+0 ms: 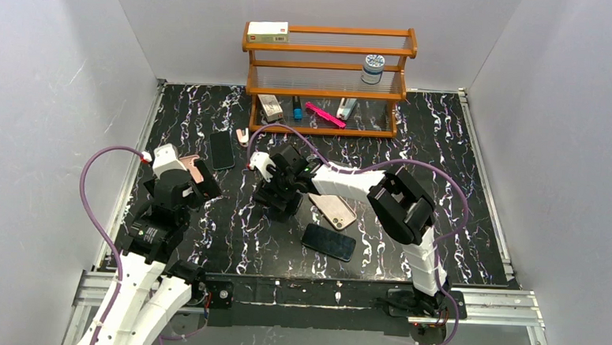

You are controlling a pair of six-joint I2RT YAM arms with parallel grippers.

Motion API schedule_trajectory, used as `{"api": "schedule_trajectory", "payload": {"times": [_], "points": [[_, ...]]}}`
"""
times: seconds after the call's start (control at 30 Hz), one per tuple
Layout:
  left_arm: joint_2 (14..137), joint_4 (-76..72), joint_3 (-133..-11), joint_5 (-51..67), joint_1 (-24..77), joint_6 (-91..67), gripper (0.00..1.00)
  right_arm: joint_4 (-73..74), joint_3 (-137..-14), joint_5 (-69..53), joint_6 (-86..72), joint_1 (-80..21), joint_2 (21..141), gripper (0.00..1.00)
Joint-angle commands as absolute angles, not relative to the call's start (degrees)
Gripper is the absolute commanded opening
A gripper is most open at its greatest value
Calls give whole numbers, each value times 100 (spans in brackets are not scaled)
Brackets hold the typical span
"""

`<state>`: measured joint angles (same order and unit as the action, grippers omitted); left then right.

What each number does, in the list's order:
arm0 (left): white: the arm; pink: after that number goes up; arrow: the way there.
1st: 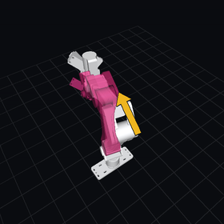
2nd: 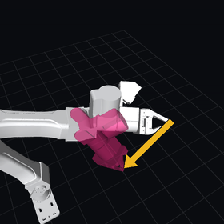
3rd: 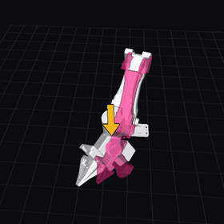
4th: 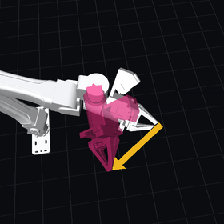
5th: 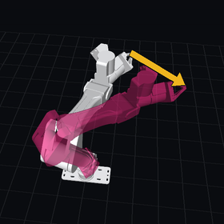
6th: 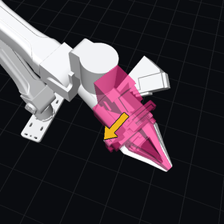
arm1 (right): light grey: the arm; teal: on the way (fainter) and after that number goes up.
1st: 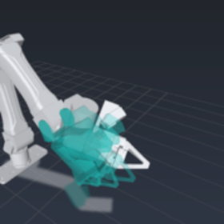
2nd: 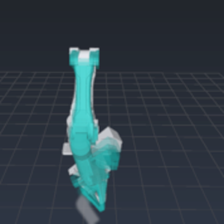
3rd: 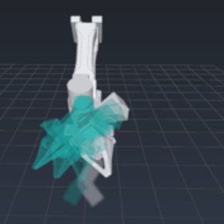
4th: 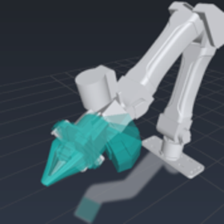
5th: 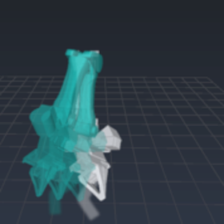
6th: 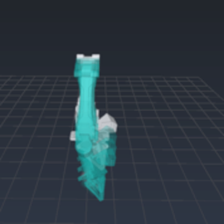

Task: Put the phone into the phone case

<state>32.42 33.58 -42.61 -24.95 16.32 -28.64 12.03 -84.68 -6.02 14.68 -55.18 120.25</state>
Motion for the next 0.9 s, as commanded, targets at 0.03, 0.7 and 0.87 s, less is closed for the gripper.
{"api": "schedule_trajectory", "payload": {"times": [0.03, 0.7, 0.87], "points": [[3277, 3435, -4412, -2707, 1610, -2935, 98, 1548, -8444, -676, 1291, -5550, 12126, 57], [3749, 3725, -4670, -1459, 1610, -3088, 93, 1348, -7858, -126, 47, -5499, 10834, 36], [4001, 3640, -4764, -979, 1613, -3166, 91, 1365, -7633, -31, -288, -5329, 10391, 34]]}}
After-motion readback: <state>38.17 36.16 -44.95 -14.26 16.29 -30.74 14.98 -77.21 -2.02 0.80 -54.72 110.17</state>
